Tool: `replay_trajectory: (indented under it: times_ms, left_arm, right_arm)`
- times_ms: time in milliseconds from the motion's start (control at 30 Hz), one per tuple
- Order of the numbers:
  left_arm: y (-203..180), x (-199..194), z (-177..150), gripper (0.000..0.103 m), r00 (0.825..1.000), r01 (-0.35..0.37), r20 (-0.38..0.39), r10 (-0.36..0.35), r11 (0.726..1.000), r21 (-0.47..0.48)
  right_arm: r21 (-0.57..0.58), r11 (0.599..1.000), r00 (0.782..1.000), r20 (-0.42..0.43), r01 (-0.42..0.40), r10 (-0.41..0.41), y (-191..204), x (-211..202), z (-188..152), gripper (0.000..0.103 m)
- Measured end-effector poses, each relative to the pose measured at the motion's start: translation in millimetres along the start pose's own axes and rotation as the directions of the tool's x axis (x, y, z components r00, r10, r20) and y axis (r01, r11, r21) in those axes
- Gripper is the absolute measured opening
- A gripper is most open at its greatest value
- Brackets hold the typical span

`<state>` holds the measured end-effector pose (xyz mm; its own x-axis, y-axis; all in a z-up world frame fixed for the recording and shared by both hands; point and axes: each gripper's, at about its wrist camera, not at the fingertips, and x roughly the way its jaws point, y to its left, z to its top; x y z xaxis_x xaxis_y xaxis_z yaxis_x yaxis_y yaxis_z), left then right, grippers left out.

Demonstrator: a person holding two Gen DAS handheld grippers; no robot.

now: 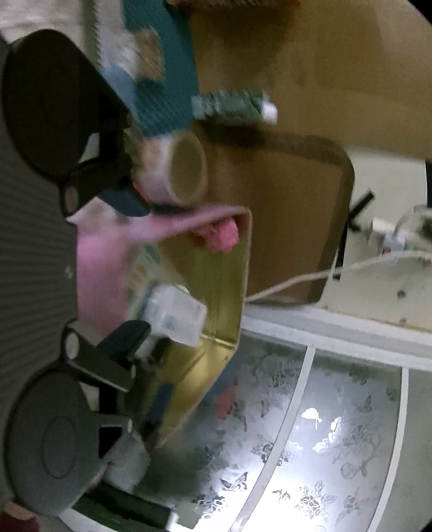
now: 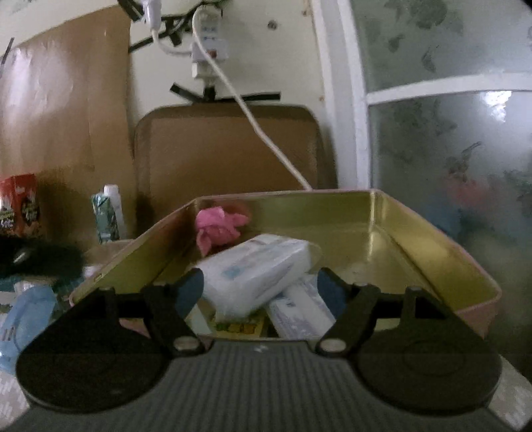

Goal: Organize soft objects
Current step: 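Carry the tissue pack into the pink tin and open the right tool, then move the right tool back to the bag of cotton swabs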

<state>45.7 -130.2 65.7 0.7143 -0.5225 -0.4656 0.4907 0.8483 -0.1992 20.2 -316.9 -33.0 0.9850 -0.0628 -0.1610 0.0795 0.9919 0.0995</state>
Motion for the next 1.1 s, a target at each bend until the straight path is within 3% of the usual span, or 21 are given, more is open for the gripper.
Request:
replay_trajectory:
  times_ms: [167,267,300,400,500,533,567,633,667,700,867,933,967,1000,1033,1067,1100]
  left_arm:
    - [54,-42,-33,0.071,0.994,-0.108,-0.027,0.106,0.990,-0.088]
    - [94,-62,-53,0.071,0.972,-0.232,-0.068,0.225,0.961,-0.149]
    - [106,-67,-58,0.071,0.959,-0.280,-0.082,0.270,0.946,-0.162]
    - [136,-84,-74,0.071,0.899,-0.437,-0.110,0.424,0.885,-0.161]
    - [153,-98,-90,0.071,0.852,-0.524,-0.098,0.515,0.840,-0.141]
    - [158,-102,-91,0.070,0.858,-0.514,-0.102,0.504,0.840,-0.173]
    - [163,-108,-91,0.072,0.882,-0.470,-0.074,0.466,0.854,-0.221]
    - [167,-113,-91,0.072,0.889,-0.450,-0.039,0.457,0.853,-0.263]
    - [169,-113,-90,0.072,0.890,-0.447,-0.041,0.454,0.851,-0.275]
    - [170,-113,-90,0.072,0.894,-0.439,-0.038,0.447,0.853,-0.282]
    - [172,-122,-93,0.072,0.903,-0.408,0.005,0.430,0.860,-0.307]
    - [175,-123,-93,0.072,0.906,-0.397,0.011,0.423,0.857,-0.328]
    - [177,-123,-94,0.072,0.909,-0.387,0.013,0.416,0.856,-0.344]
    - [181,-124,-94,0.072,0.913,-0.376,0.014,0.408,0.853,-0.361]
    - [184,-125,-95,0.072,0.917,-0.364,0.015,0.399,0.850,-0.382]
    - [188,-127,-96,0.072,0.920,-0.352,0.015,0.391,0.844,-0.406]
    - [192,-128,-97,0.073,0.923,-0.341,0.014,0.383,0.837,-0.428]
  right_arm:
    - [0.041,0.997,0.993,0.098,-0.067,0.063,8,-25,1,0.077]
    - [0.015,0.987,0.980,0.124,-0.159,0.156,29,-28,10,0.067]
    - [-0.002,0.980,0.972,0.124,-0.200,0.199,38,-33,11,0.065]
    - [-0.064,0.941,0.938,0.077,-0.333,0.337,74,-36,16,0.063]
    - [-0.084,0.883,0.887,-0.041,-0.463,0.461,115,-29,15,0.063]
    - [-0.087,0.863,0.866,-0.103,-0.498,0.489,131,-18,17,0.063]
    - [-0.092,0.848,0.848,-0.165,-0.522,0.504,147,-8,18,0.064]
    - [-0.091,0.830,0.822,-0.237,-0.550,0.518,174,15,22,0.070]
    - [-0.078,0.823,0.808,-0.266,-0.562,0.526,186,28,26,0.081]
    - [-0.062,0.825,0.800,-0.295,-0.562,0.523,197,43,30,0.088]
    - [-0.050,0.869,0.787,-0.453,-0.492,0.419,252,111,39,0.088]
    - [-0.060,0.883,0.767,-0.526,-0.465,0.368,265,132,35,0.088]
    - [-0.060,0.884,0.753,-0.552,-0.463,0.357,269,140,31,0.084]
    - [-0.052,0.881,0.733,-0.579,-0.470,0.357,271,145,27,0.064]
    - [-0.044,0.872,0.704,-0.610,-0.487,0.363,274,147,23,0.059]
    - [-0.069,0.864,0.714,-0.599,-0.498,0.364,278,143,22,0.054]
    - [-0.079,0.847,0.702,-0.603,-0.525,0.379,281,137,21,0.051]
